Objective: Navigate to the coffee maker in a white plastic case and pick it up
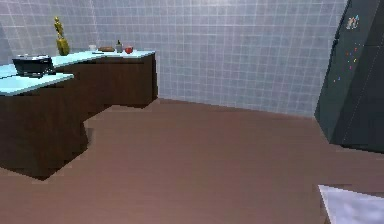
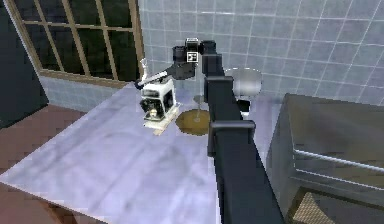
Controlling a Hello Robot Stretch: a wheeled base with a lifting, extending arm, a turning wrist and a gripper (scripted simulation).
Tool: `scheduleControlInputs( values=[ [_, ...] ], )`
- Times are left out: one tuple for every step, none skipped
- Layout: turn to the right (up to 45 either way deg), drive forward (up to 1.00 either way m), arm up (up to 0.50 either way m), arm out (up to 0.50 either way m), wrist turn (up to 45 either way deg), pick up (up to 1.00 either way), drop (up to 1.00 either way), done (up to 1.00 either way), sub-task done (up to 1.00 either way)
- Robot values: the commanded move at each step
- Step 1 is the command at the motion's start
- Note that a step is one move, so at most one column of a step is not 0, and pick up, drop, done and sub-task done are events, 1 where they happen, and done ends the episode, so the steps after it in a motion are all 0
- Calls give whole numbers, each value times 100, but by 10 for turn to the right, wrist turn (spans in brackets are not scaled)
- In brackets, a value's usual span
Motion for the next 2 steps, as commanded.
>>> scheduleControlInputs(
  values=[
    [0, 0, -30, 0, 0, 0, 0, 0, 0],
    [0, 0, 0, 0, 0, 100, 0, 0, 0]
  ],
)
